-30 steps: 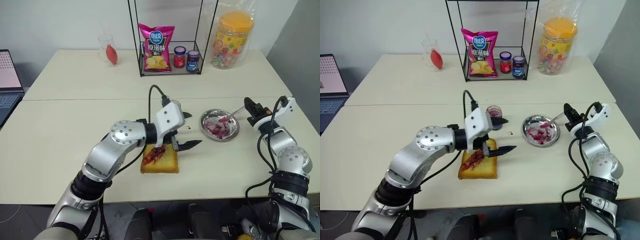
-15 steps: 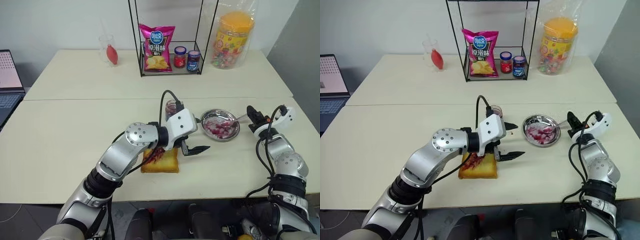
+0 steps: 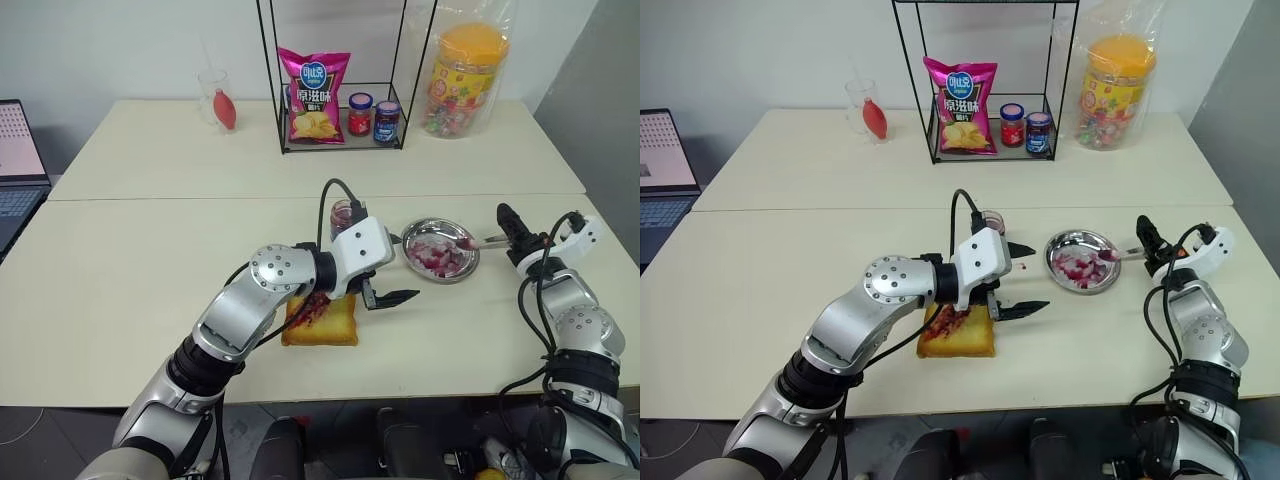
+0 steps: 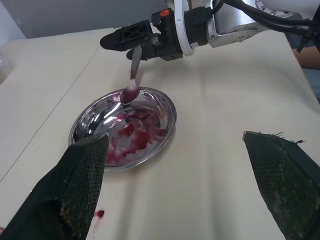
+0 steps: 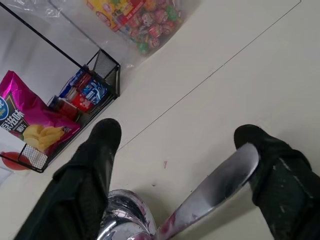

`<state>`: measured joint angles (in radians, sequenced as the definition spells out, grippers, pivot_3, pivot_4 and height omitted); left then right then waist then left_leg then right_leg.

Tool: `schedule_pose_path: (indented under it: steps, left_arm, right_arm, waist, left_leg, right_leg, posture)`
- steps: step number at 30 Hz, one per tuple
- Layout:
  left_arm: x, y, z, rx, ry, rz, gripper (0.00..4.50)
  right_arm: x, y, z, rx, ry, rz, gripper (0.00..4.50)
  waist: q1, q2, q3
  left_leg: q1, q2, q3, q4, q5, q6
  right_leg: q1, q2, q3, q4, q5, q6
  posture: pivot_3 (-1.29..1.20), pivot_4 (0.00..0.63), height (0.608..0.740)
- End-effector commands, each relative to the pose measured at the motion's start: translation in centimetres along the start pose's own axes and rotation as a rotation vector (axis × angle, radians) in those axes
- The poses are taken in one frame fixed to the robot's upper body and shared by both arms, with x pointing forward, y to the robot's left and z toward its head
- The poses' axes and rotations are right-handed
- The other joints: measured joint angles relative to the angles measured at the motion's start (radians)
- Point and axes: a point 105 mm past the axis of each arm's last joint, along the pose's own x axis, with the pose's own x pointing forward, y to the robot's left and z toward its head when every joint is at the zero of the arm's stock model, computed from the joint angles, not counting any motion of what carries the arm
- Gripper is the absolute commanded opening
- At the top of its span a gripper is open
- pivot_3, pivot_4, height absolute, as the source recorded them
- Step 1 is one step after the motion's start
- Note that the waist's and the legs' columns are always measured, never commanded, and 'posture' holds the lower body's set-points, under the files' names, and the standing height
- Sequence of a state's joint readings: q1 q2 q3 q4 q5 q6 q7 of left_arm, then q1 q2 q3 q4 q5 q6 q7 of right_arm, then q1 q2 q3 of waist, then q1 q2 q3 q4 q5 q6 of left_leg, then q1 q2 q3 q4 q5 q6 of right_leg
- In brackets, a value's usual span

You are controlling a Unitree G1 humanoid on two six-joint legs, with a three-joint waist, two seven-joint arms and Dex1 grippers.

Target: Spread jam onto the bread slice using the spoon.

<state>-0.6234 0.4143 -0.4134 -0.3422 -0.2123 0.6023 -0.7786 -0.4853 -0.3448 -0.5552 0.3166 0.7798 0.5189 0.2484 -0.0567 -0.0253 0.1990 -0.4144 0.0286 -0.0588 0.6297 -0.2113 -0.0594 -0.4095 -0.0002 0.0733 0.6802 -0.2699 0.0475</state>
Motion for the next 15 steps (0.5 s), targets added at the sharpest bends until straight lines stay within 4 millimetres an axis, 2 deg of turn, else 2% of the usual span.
schedule_pose_path:
  steps: [1, 5, 15]
  left_arm:
    - [-0.3, 0.4, 0.8, 0.045, -0.025, 0.010, 4.50]
    - [-0.2, 0.5, 0.7, 0.051, -0.024, 0.015, 4.50]
    - [-0.3, 0.6, 0.6, 0.064, -0.022, 0.021, 4.50]
  right_arm:
    - [-0.3, 1.4, 1.2, -0.069, -0.026, 0.071, 4.45]
    - [-0.4, 2.3, 0.9, -0.085, -0.016, 0.110, 4.45]
    - [-0.5, 3.0, 1.5, -0.160, -0.041, 0.129, 4.45]
  waist:
    - [0.000, 0.000, 0.000]
    - [0.000, 0.000, 0.000]
    - [0.000, 0.000, 0.000]
  left_leg:
    - [0.000, 0.000, 0.000, 0.000, 0.000, 0.000]
    - [0.000, 0.000, 0.000, 0.000, 0.000, 0.000]
    - [0.000, 0.000, 0.000, 0.000, 0.000, 0.000]
  right_leg:
    - [0.000, 0.000, 0.000, 0.000, 0.000, 0.000]
    - [0.000, 0.000, 0.000, 0.000, 0.000, 0.000]
    - [0.000, 0.000, 0.000, 0.000, 0.000, 0.000]
  posture:
    - [0.00, 0.150, 0.740]
    - [0.00, 0.150, 0.740]
    - [0.00, 0.150, 0.740]
